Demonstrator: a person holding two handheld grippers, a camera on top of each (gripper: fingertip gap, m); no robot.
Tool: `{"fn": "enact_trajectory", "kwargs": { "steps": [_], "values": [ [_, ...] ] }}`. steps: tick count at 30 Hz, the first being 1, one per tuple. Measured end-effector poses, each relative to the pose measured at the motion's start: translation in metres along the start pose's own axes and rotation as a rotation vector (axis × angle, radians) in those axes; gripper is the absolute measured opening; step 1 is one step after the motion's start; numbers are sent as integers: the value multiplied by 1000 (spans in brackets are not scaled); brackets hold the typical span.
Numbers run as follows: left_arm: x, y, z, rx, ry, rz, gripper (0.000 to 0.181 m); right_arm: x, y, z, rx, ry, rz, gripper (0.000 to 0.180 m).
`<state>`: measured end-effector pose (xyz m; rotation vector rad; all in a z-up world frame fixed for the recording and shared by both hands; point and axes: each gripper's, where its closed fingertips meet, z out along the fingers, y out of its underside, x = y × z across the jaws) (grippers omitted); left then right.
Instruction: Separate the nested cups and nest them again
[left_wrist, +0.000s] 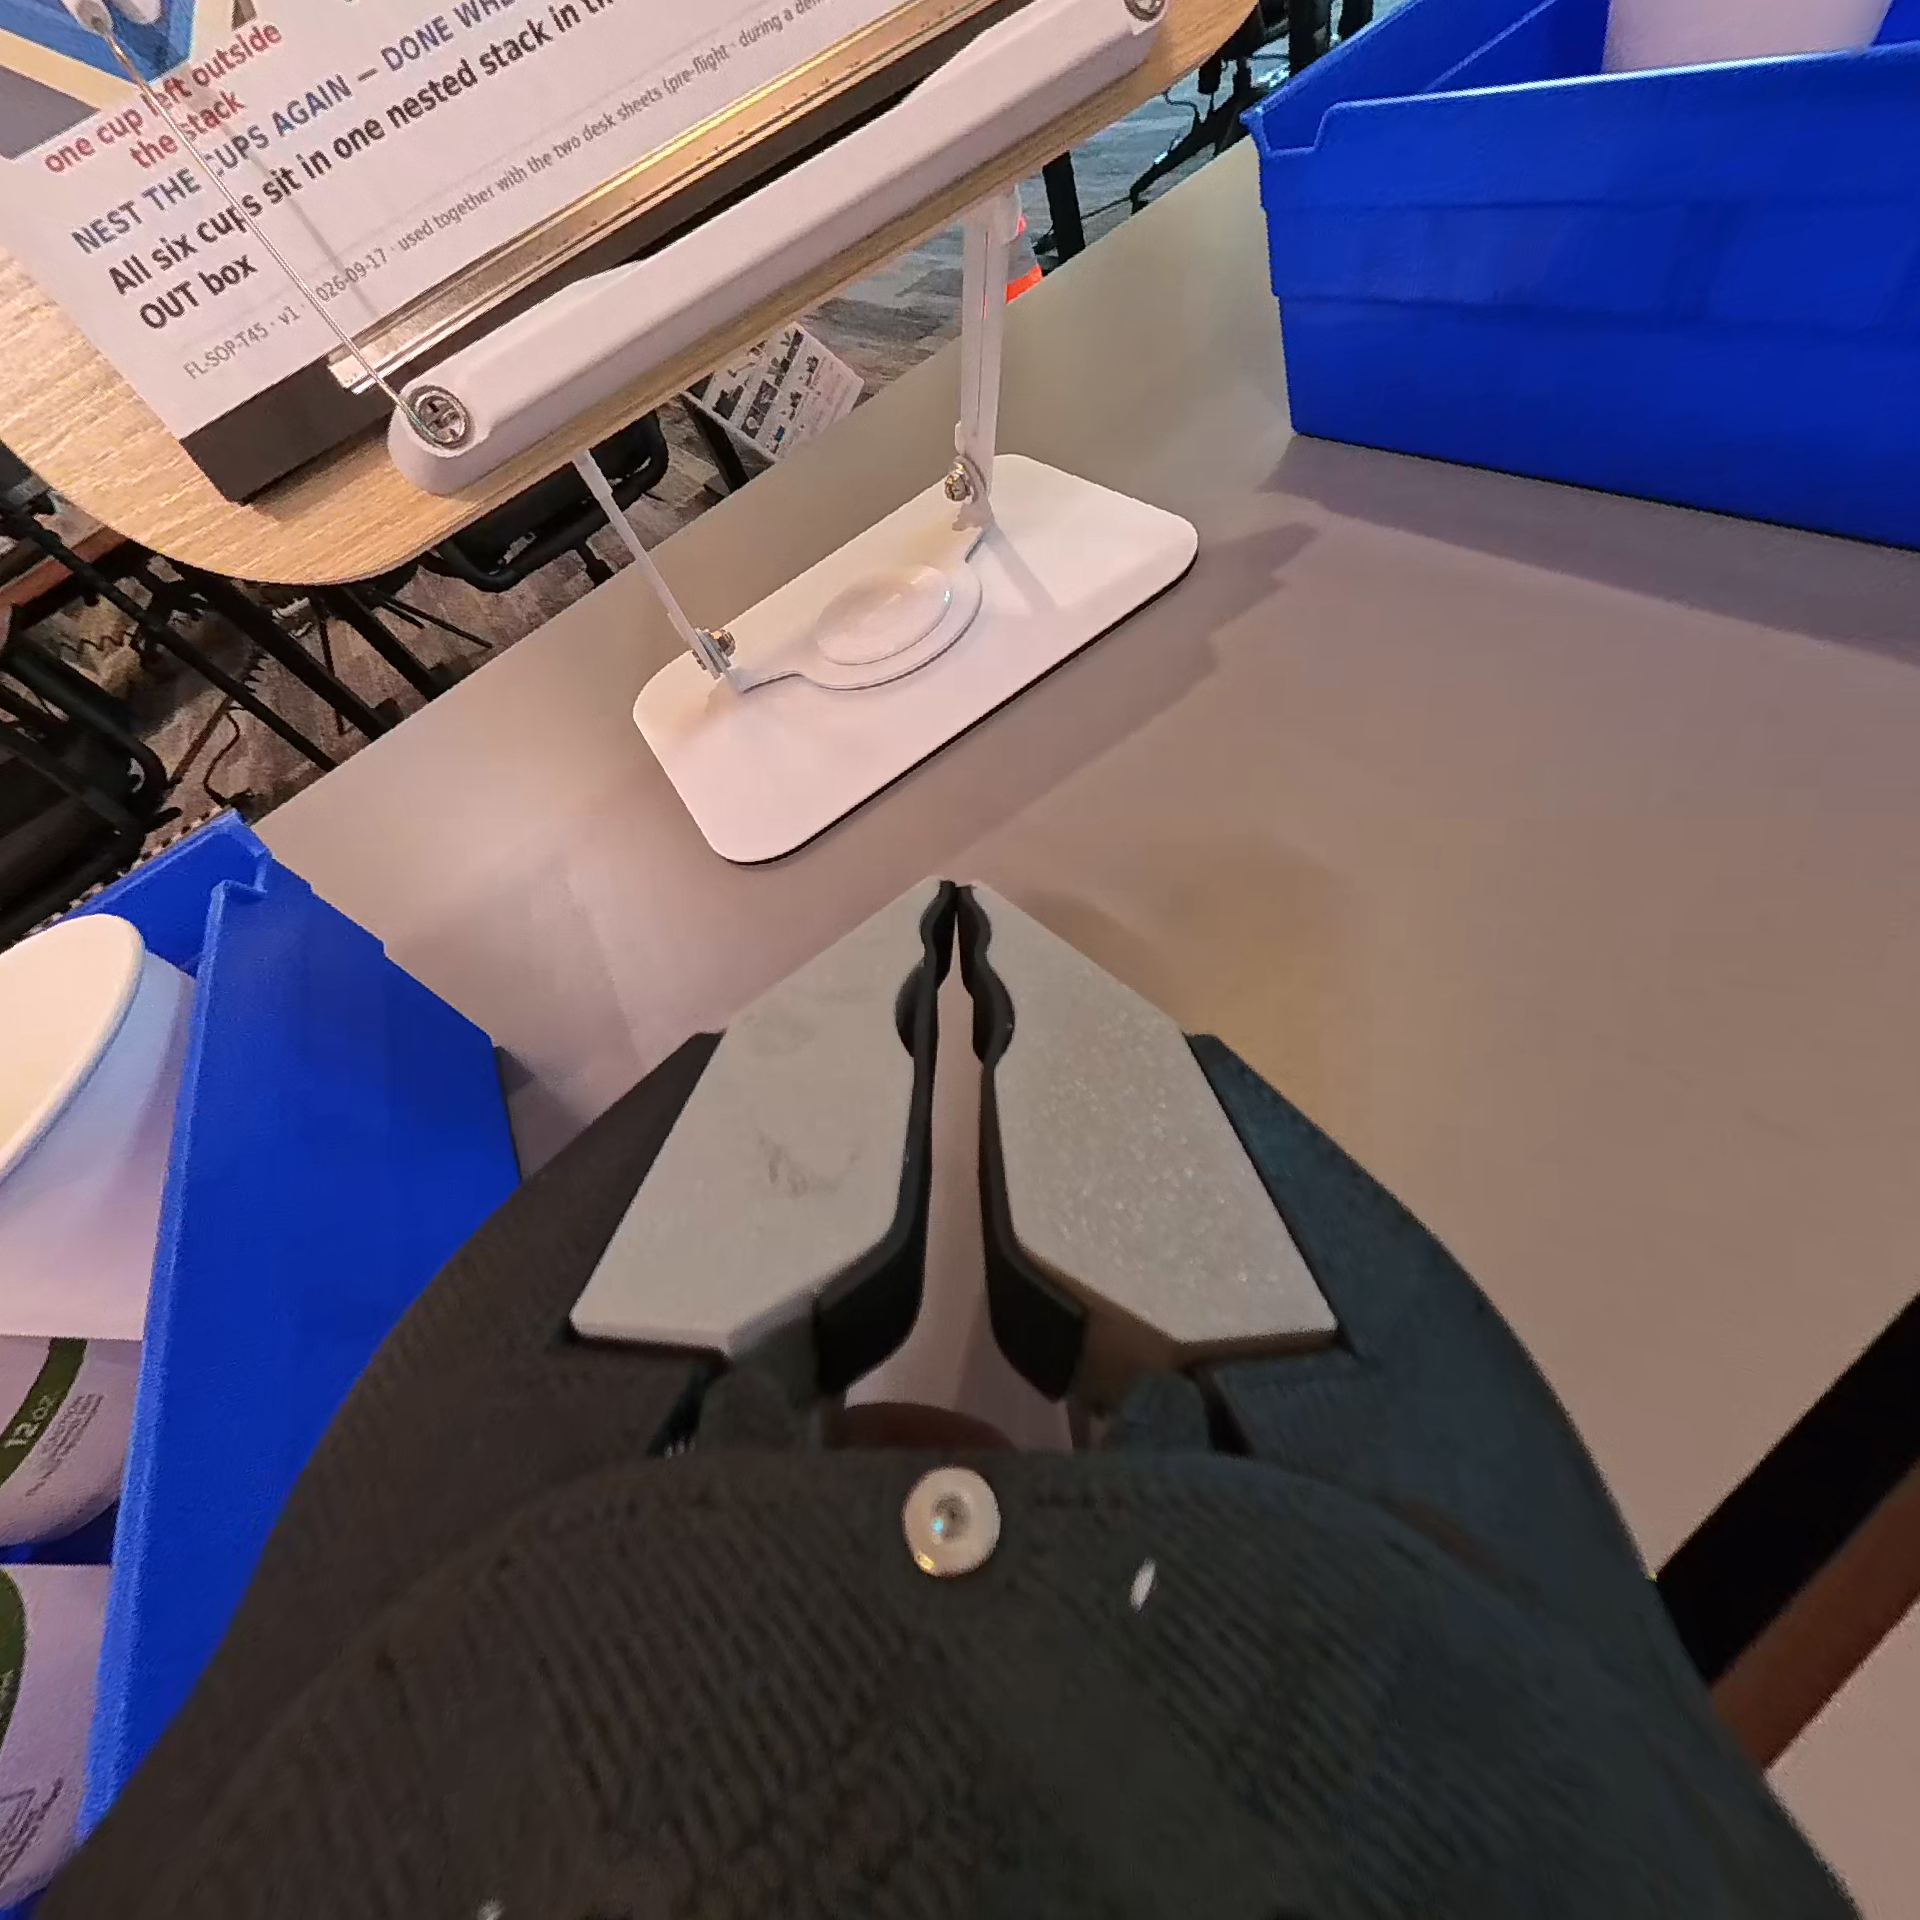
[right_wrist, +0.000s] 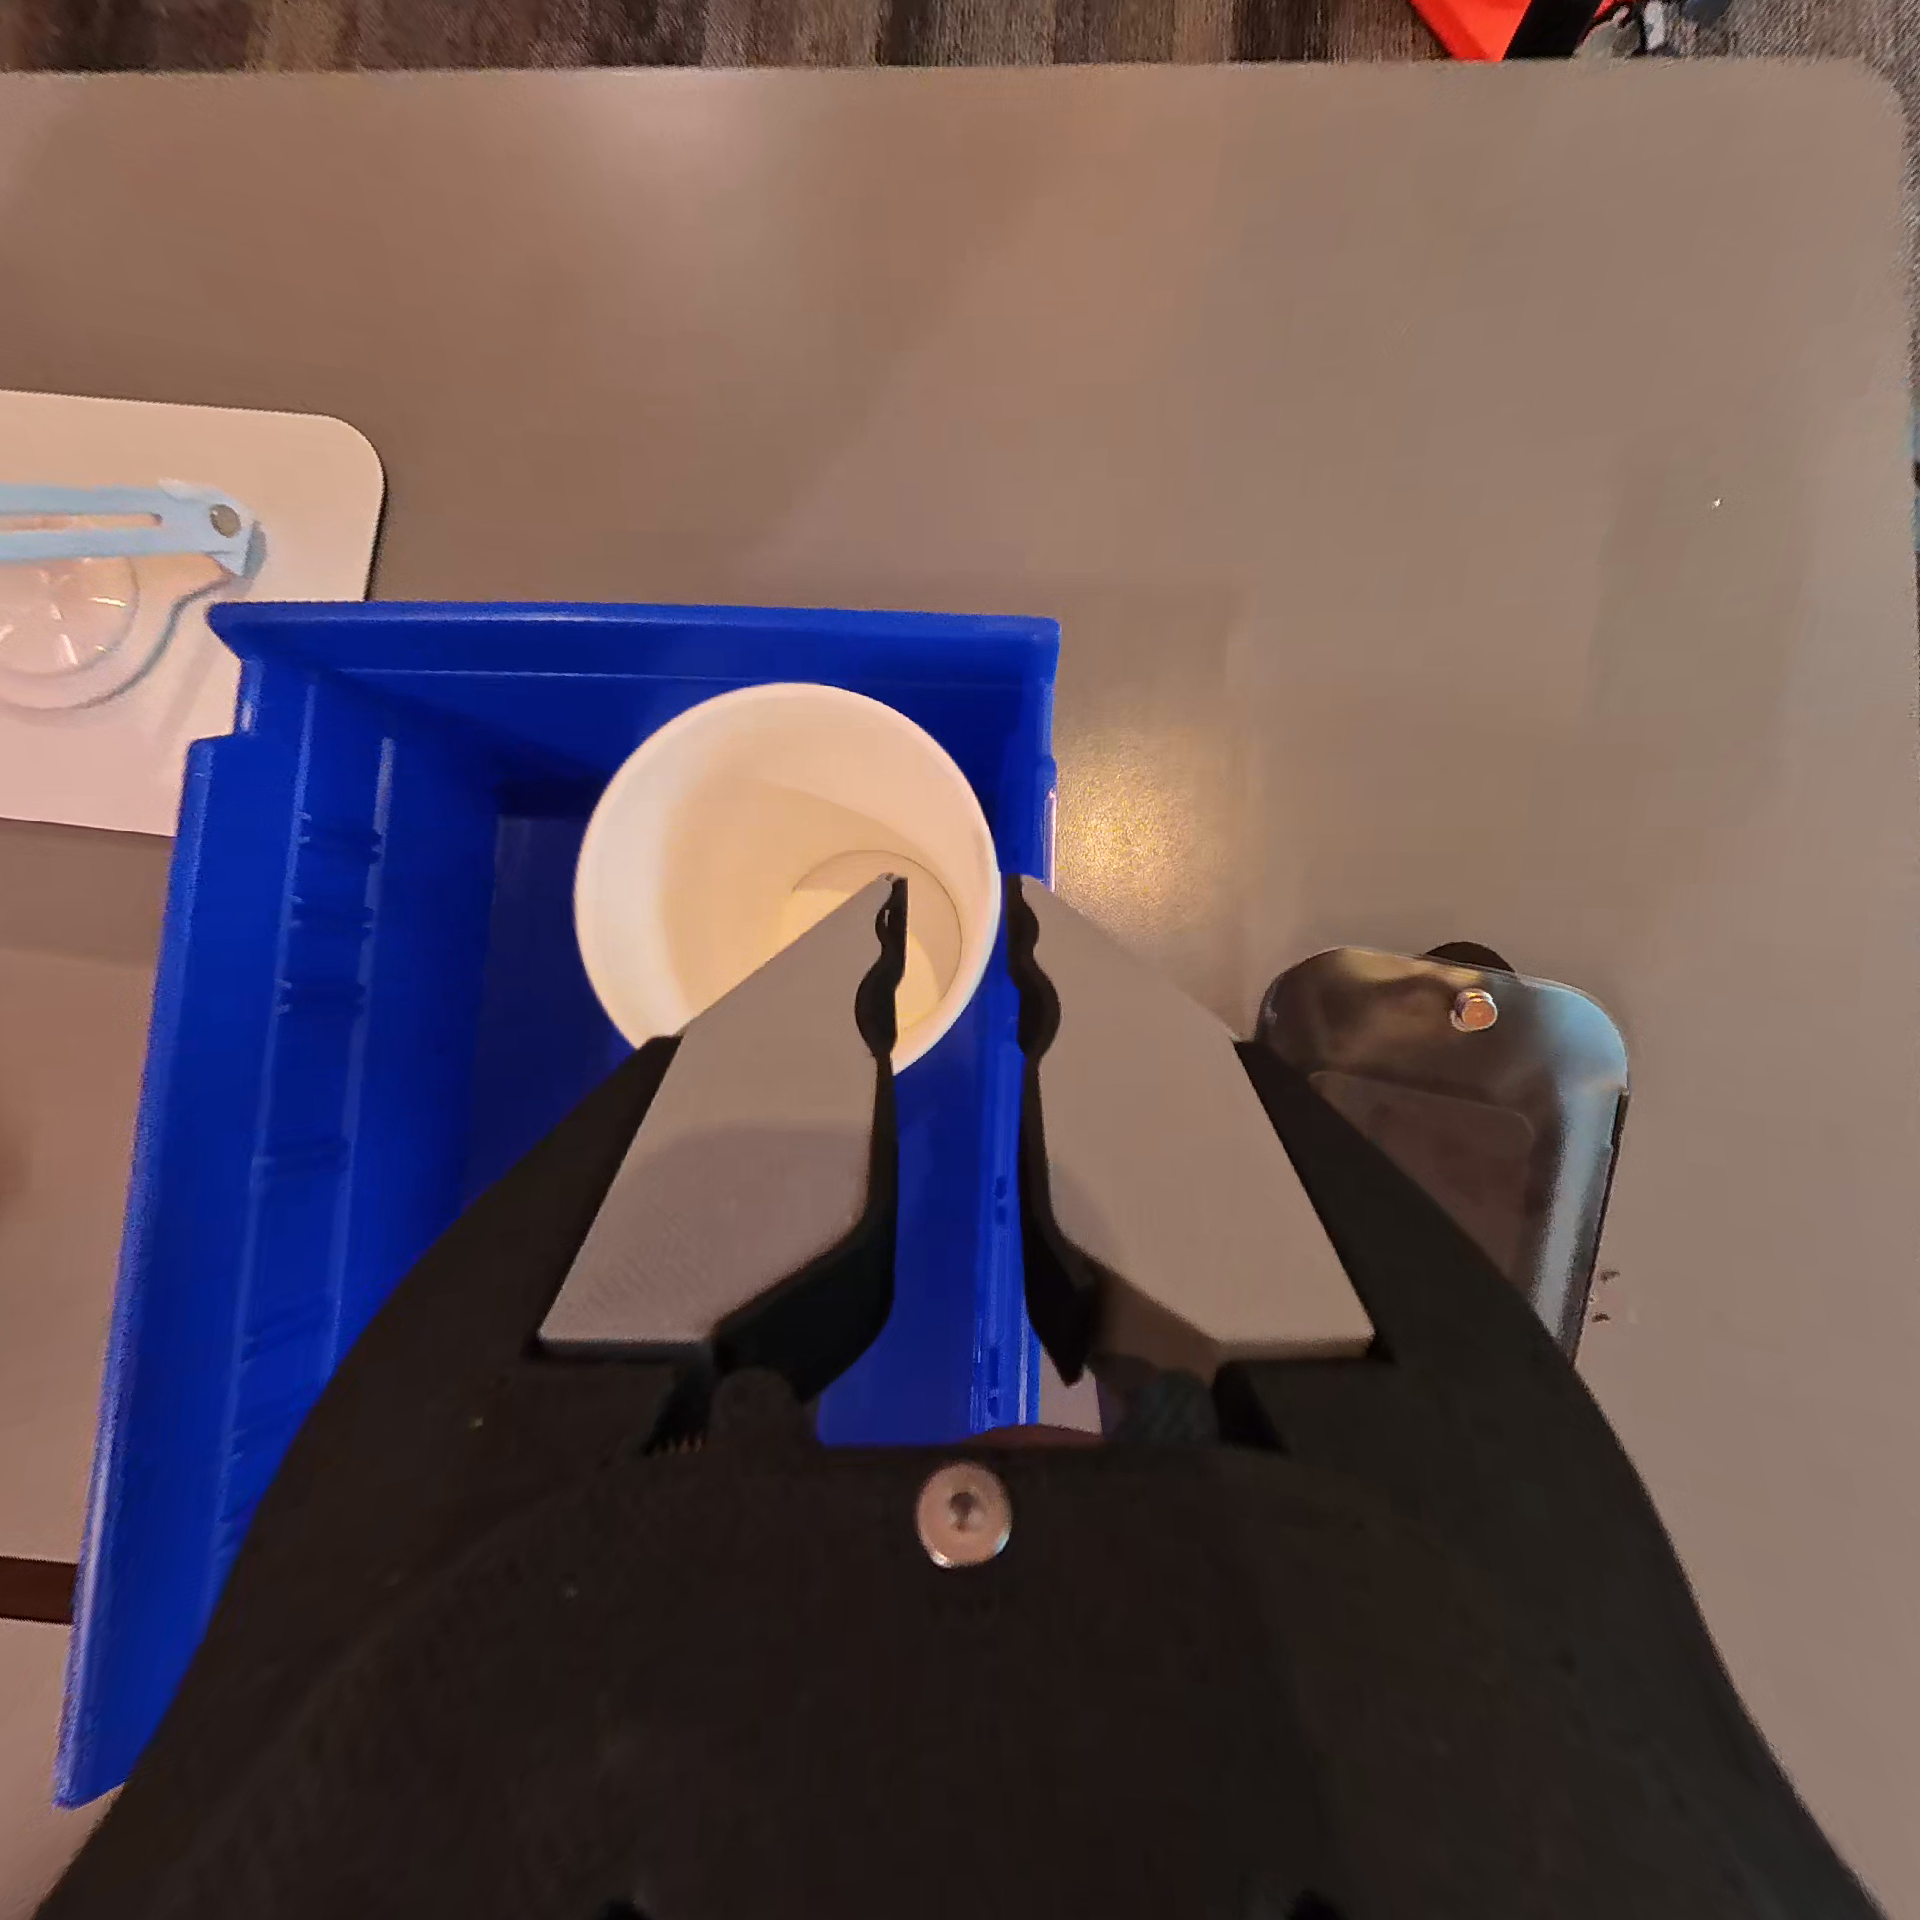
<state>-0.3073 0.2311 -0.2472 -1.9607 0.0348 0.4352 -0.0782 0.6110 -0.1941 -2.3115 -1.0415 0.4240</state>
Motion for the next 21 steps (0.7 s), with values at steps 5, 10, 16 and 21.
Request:
{"fn": "enact_trajectory", "kwargs": {
  "steps": [5,10,16,21],
  "values": [
    [0,1,1,-4,2,-3,0,3,7,10,-21,6,5,16],
    [1,2,2,-10,4,3,0,3,10,13,-29,-6,17,14],
    [0,3,2,-10,2,0,0,3,12,16,-36,-16,20,10],
    [0,3,2,-11,2,0,0,2,13,16,-42,-14,16,11]
  ]
}}
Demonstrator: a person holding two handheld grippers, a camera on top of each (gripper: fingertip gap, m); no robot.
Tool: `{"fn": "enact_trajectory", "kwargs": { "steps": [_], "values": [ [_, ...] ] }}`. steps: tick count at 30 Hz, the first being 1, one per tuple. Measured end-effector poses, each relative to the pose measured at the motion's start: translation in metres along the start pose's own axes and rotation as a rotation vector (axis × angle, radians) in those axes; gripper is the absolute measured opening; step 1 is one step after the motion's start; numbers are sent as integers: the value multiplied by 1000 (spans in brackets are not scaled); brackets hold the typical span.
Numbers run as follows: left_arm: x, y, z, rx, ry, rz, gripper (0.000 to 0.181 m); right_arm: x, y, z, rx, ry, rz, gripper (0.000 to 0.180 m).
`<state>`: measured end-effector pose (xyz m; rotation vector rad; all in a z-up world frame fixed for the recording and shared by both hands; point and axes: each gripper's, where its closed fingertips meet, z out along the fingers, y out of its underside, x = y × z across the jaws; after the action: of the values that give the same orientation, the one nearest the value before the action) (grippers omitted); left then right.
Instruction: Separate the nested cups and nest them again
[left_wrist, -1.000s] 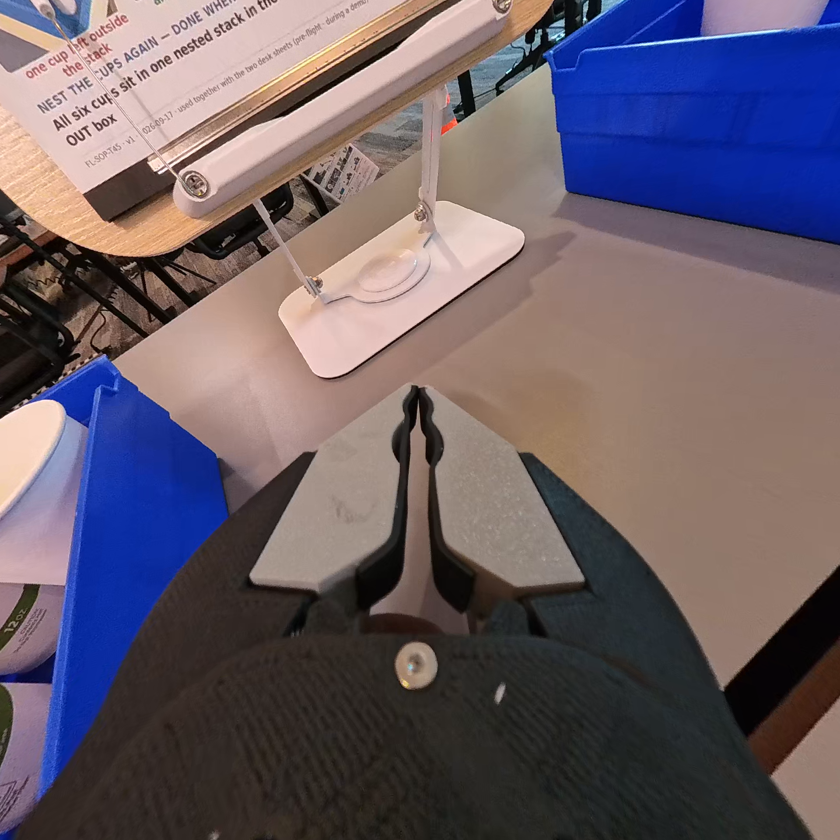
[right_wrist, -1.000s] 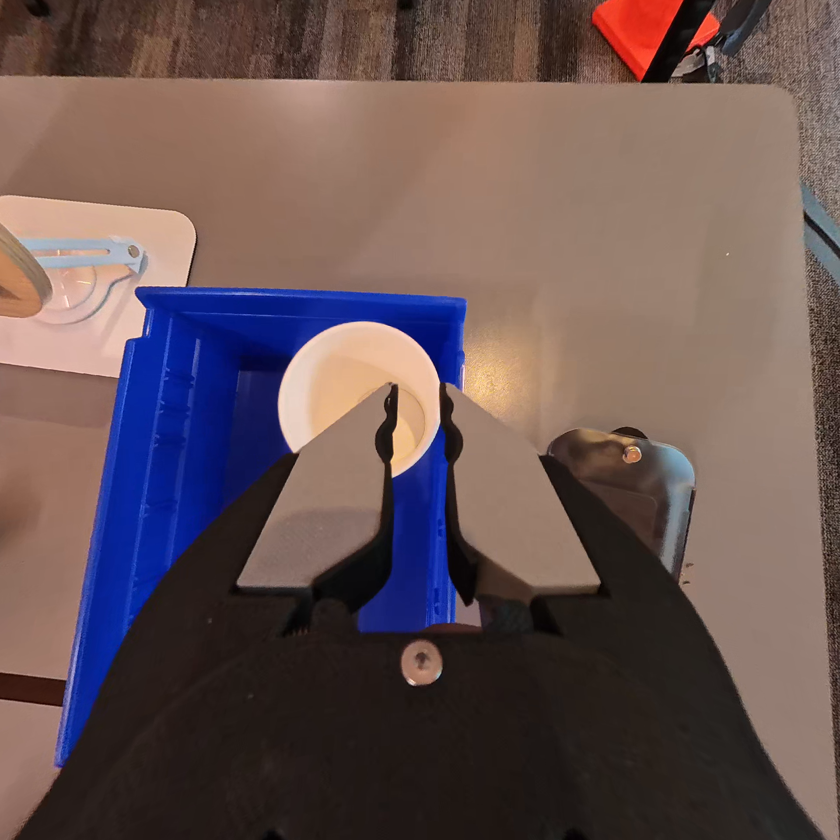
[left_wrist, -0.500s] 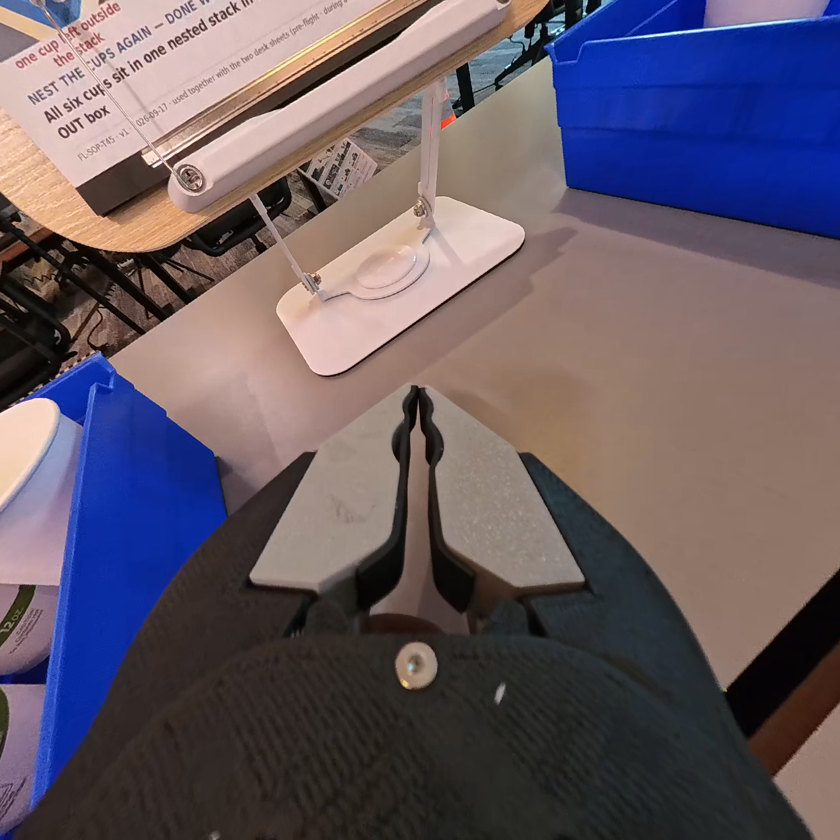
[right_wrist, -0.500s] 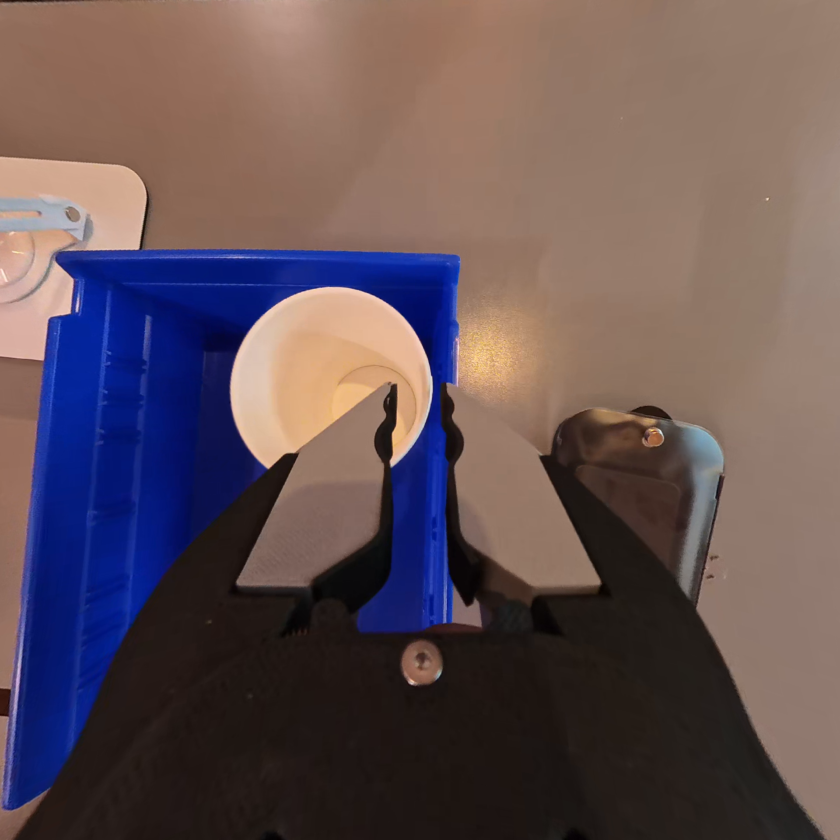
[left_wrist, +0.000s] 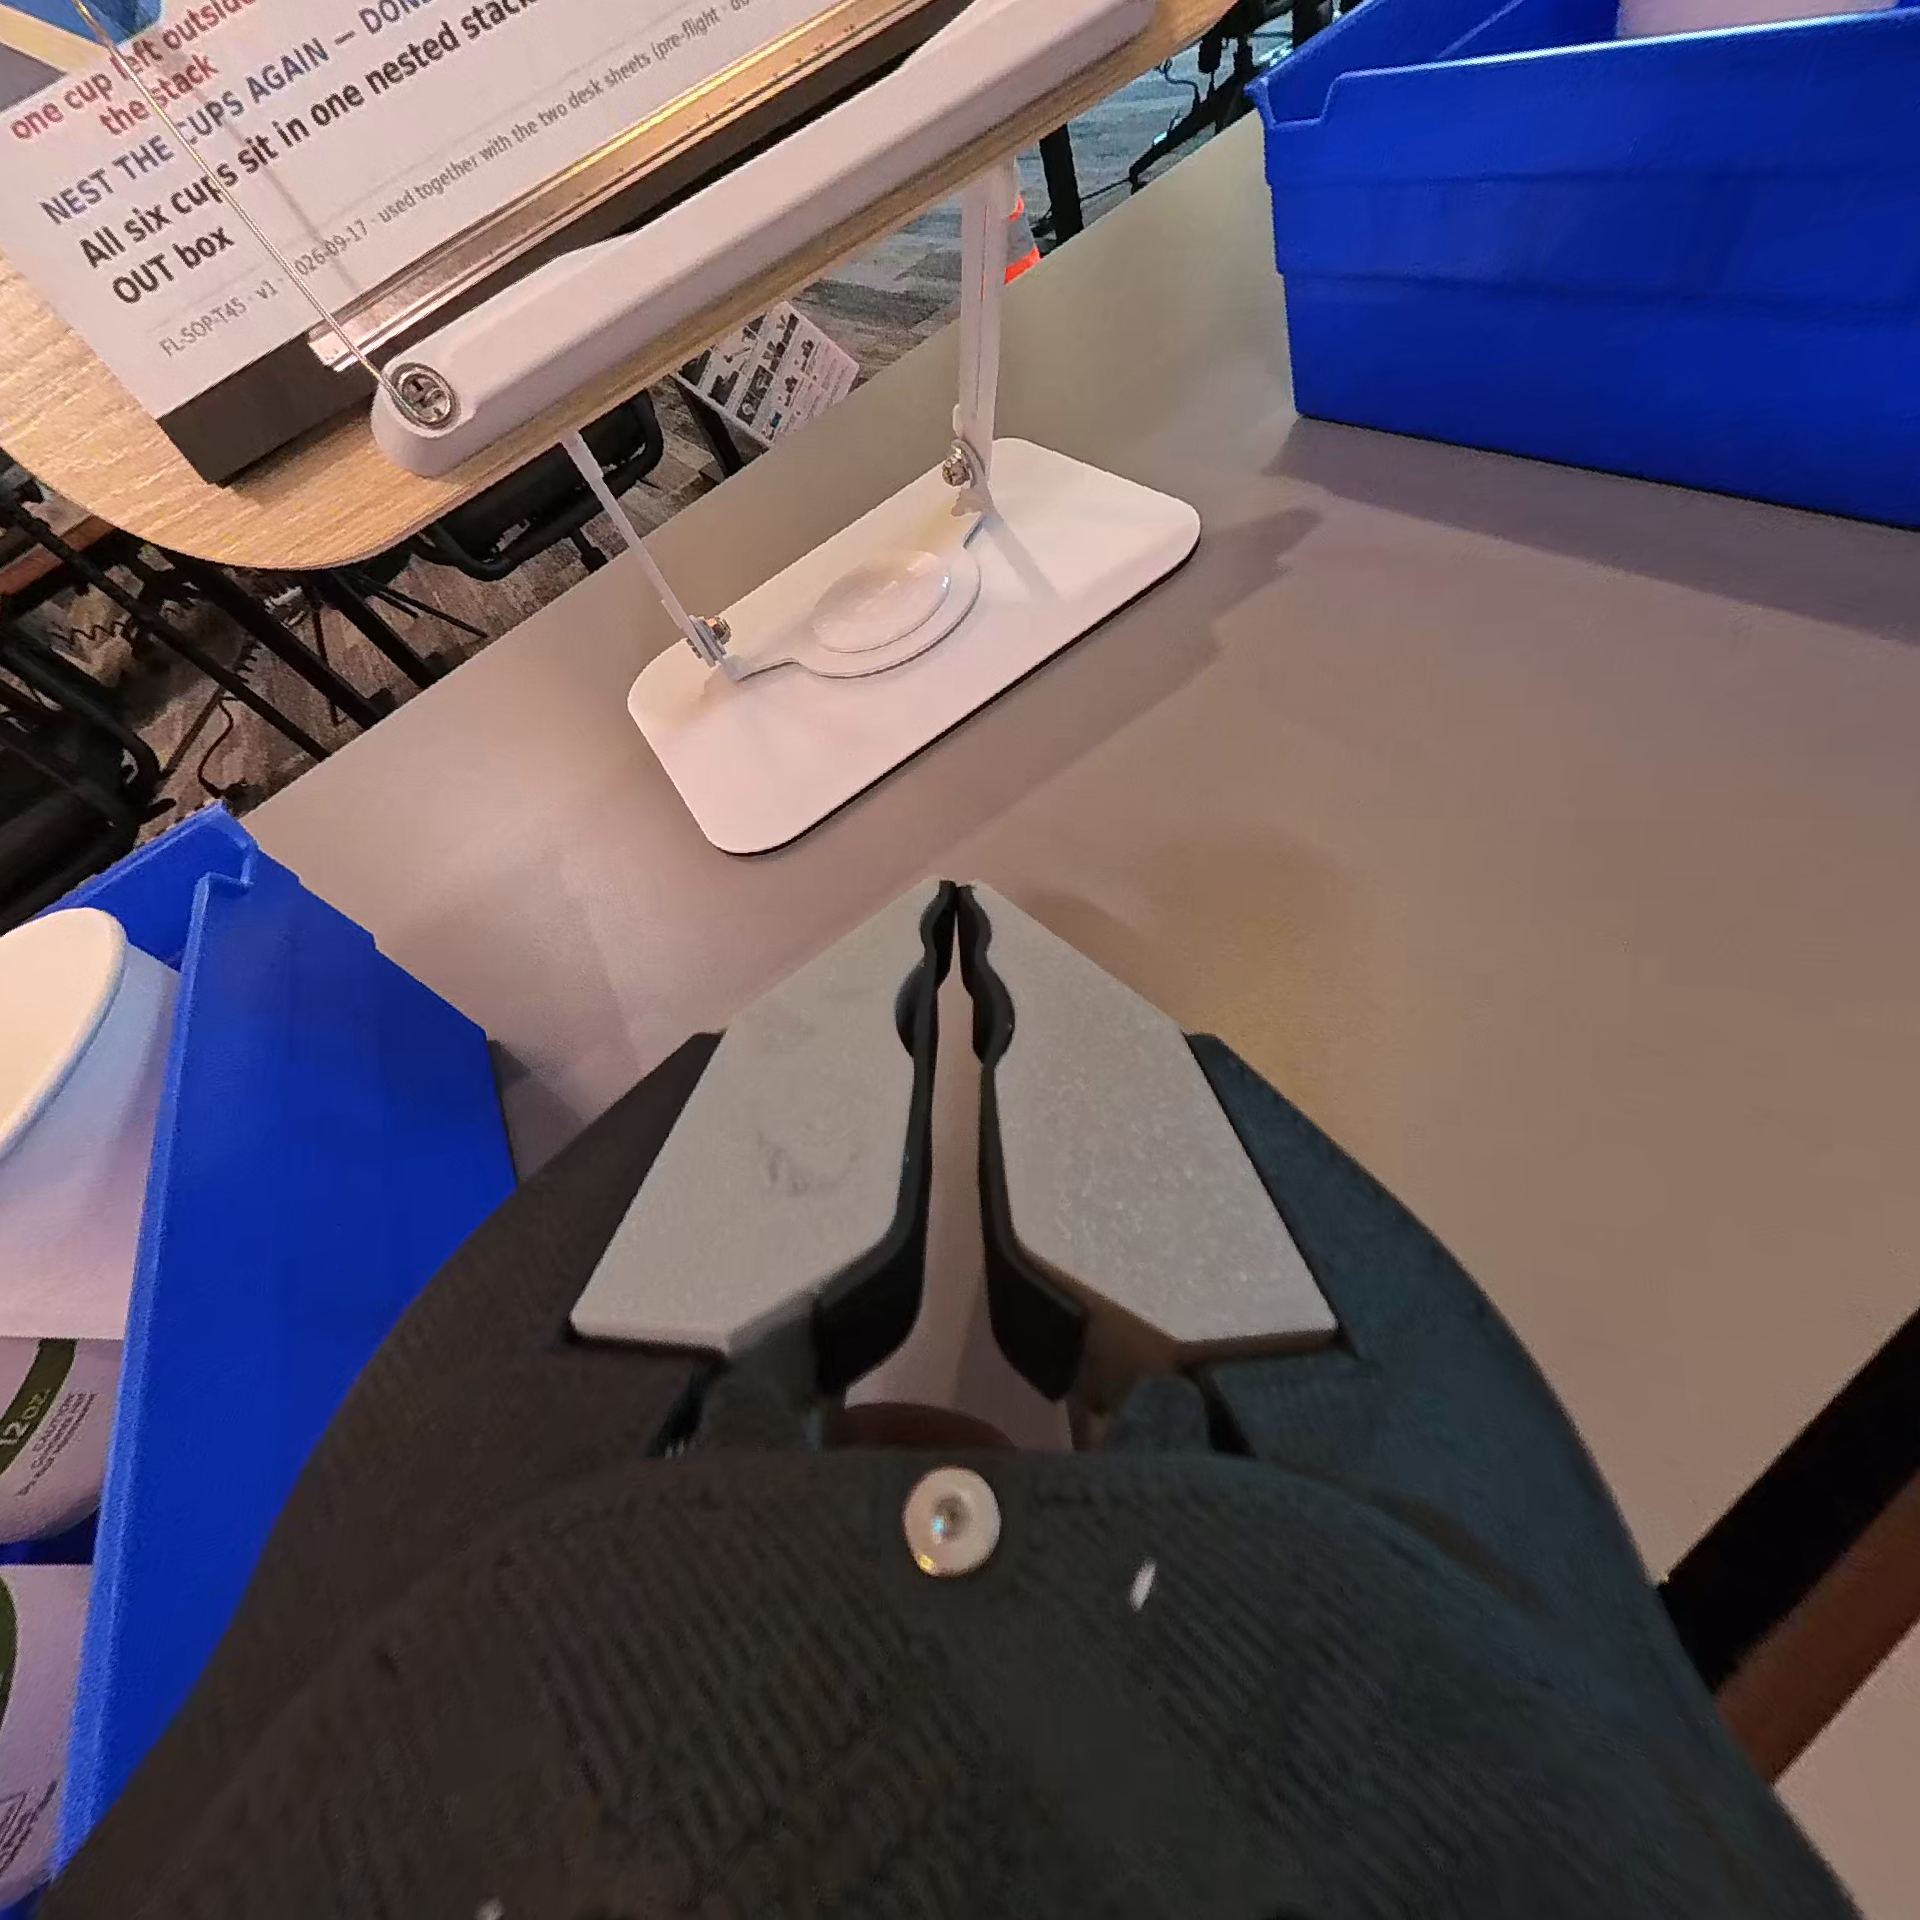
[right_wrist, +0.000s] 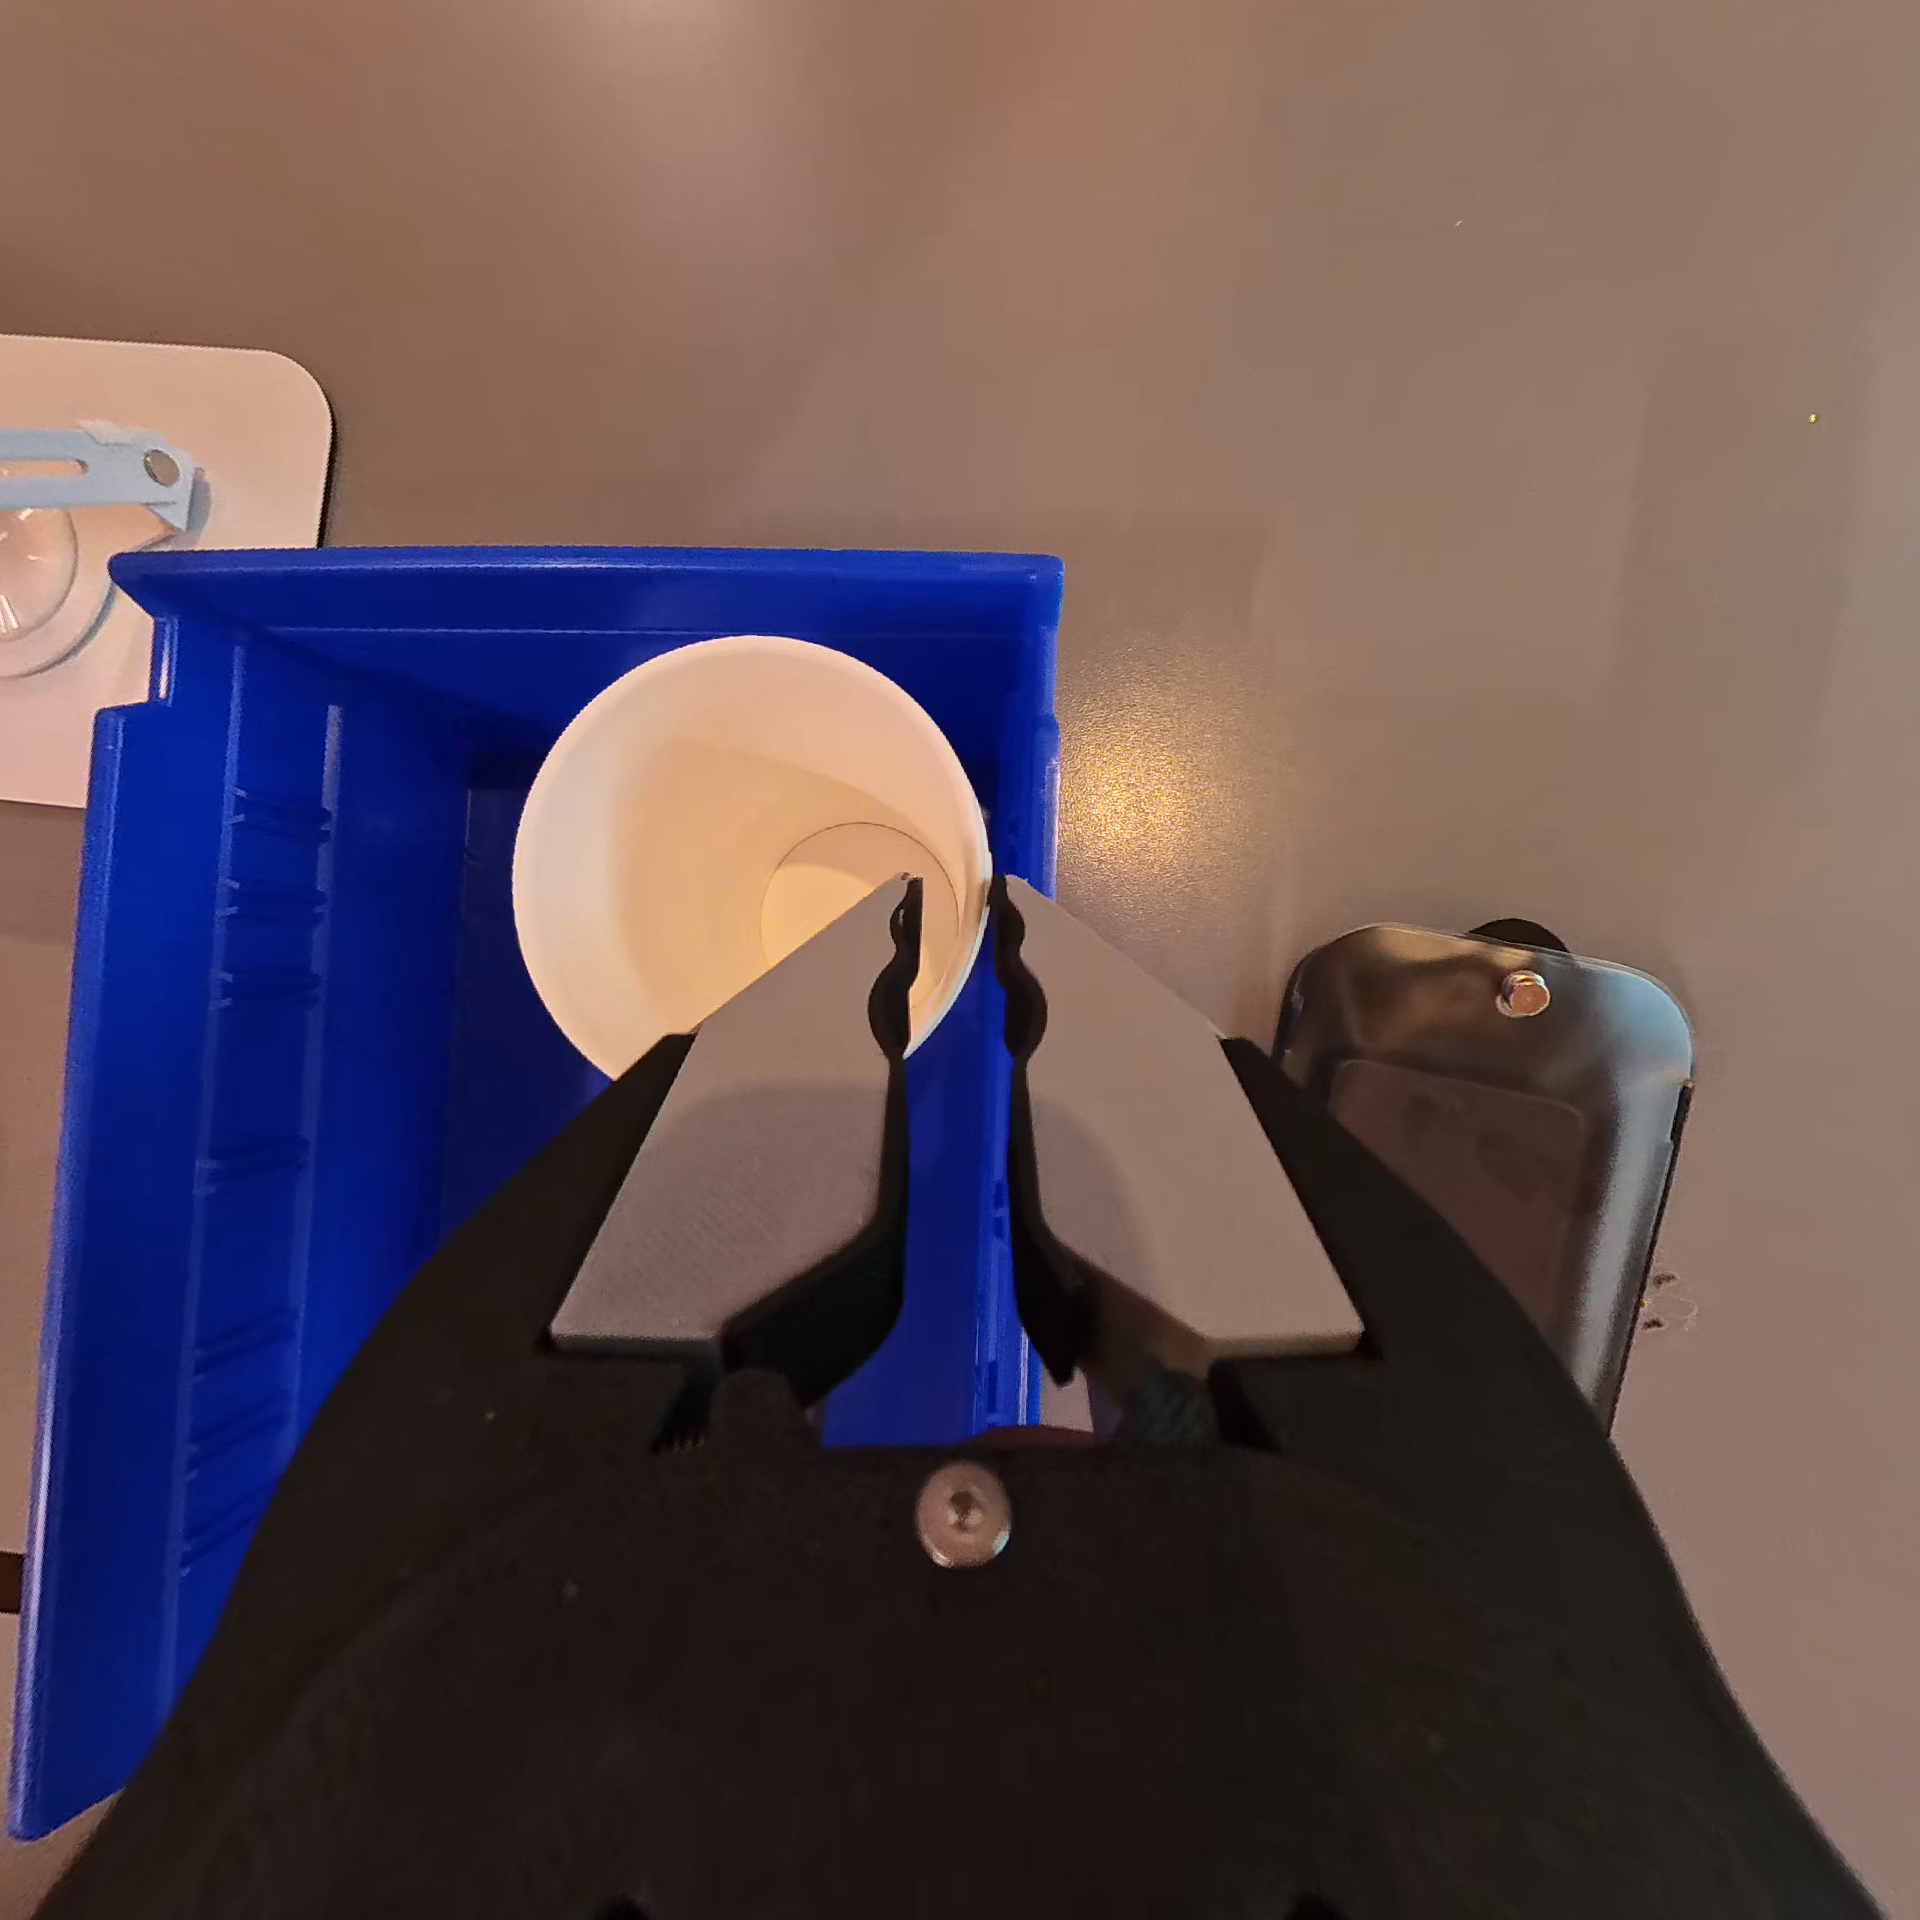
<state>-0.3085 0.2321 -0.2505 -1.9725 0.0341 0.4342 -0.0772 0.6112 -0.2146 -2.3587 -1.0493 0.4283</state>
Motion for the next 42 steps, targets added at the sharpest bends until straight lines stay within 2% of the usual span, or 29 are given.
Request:
{"fn": "enact_trajectory", "kwargs": {
  "steps": [14,42],
  "values": [
    [0,-1,-1,4,0,-1,0,-9,8,7,-52,-22,-17,2],
    [-1,-1,-1,5,5,-12,0,-21,21,3,-138,-52,-38,2]
  ]
}}
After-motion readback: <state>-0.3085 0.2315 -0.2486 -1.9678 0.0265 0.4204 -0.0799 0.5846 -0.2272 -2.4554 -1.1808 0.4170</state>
